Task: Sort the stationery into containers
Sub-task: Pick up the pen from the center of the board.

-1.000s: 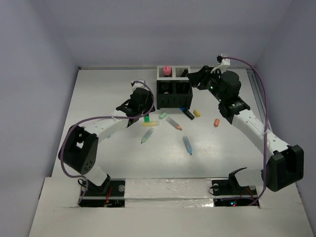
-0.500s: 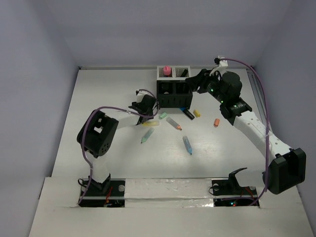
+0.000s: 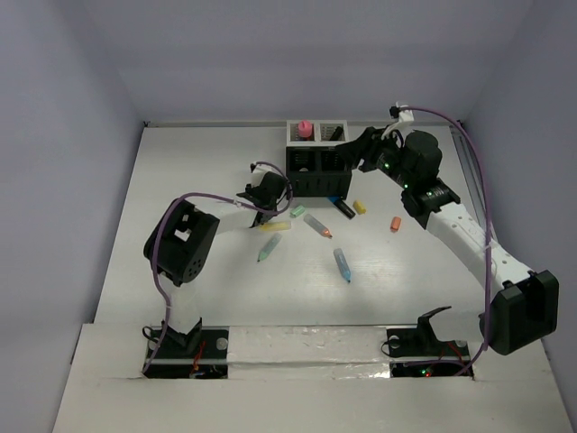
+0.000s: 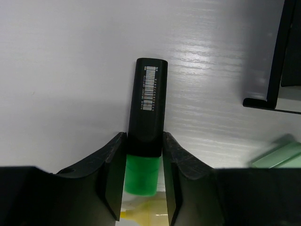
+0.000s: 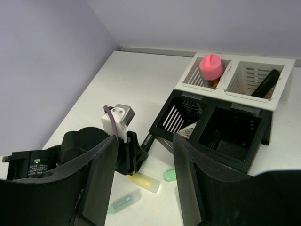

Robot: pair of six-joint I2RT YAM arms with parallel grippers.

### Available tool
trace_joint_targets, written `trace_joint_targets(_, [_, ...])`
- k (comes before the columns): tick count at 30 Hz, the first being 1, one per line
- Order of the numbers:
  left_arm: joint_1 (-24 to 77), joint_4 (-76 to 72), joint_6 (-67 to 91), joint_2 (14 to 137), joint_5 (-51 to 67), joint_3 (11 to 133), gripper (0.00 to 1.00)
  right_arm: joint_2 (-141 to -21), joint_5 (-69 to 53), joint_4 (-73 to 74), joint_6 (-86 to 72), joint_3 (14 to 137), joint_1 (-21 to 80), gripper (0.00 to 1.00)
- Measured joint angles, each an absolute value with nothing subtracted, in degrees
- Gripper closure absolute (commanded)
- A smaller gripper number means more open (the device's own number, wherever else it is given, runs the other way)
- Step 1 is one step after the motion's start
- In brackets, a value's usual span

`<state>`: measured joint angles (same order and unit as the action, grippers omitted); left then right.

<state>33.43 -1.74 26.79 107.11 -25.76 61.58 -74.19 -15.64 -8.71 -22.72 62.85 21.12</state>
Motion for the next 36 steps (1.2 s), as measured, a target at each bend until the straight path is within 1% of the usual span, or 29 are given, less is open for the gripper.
trace_joint_targets(3, [33.4, -1.5, 25.5, 105.7, -26.2, 61.2, 0.87, -74.6, -17.5, -8.6, -23.2, 63.1, 21.1, 0.35])
trace_joint_targets(4, [33.4, -1.5, 25.0, 104.2, -26.3, 60.7, 0.87, -74.9, -18.4, -8.5, -23.6, 63.3, 21.1, 0.31])
trace_joint_targets(5, [33.4, -1.4, 24.5, 102.3, -26.4, 60.1, 0.87, -75.2, -19.1, -8.5, -23.8, 63.4, 21.1, 0.23])
trace_joint_targets(6, [33.4, -1.6, 23.9, 99.4, -26.5, 59.3, 0.87, -75.6, -20.1, -8.5, -24.4, 63.6, 21.1, 0.2])
trace_joint_targets(8, [33.8, -2.6, 22.9, 92.4, -26.6, 57.1, 0.87, -76.6, -21.8, -8.5, -25.3, 63.9, 21.1, 0.16])
trace_joint_targets(11, [35.2, -6.7, 21.5, 81.3, -26.4, 53.9, 0.87, -77.8, -24.1, -8.5, -27.6, 64.1, 21.6, 0.13])
trace_joint_targets(14, [37.8, -11.7, 20.4, 72.0, -25.5, 49.8, 0.88, -78.8, -25.3, -8.4, -29.7, 64.7, 23.4, 0.12])
trace_joint_targets(19, [41.1, -16.7, 19.1, 64.6, -21.9, 42.2, 0.88, -82.2, -26.9, -8.5, -32.5, 67.9, 28.3, 0.12])
trace_joint_targets(22, [42.1, -17.5, 18.2, 63.6, -20.5, 39.9, 0.88, -85.1, -27.2, -8.6, -33.7, 69.6, 30.8, 0.13])
trace_joint_targets(25, [43.7, -18.2, 17.5, 63.2, -19.9, 38.9, 0.88, -87.1, -26.6, -8.6, -34.8, 70.0, 32.4, 0.16])
trace_joint_targets(26, [44.1, -18.3, 17.2, 63.1, -19.9, 38.9, 0.88, -87.7, -26.2, -8.6, -35.2, 70.0, 32.7, 0.19])
trace_joint_targets(28, [45.3, -19.1, 16.8, 62.9, -20.0, 38.9, 0.88, -88.8, -25.4, -8.6, -35.8, 70.0, 33.1, 0.2])
trace_joint_targets(34, [47.8, -20.7, 15.5, 62.4, -21.1, 38.9, 0.88, -91.5, -24.0, -8.5, -36.6, 70.1, 33.3, 0.29])
trace_joint_targets(36, [48.1, -21.0, 15.3, 62.4, -21.6, 38.9, 0.88, -92.4, -24.1, -8.5, -36.9, 70.5, 33.5, 0.39])
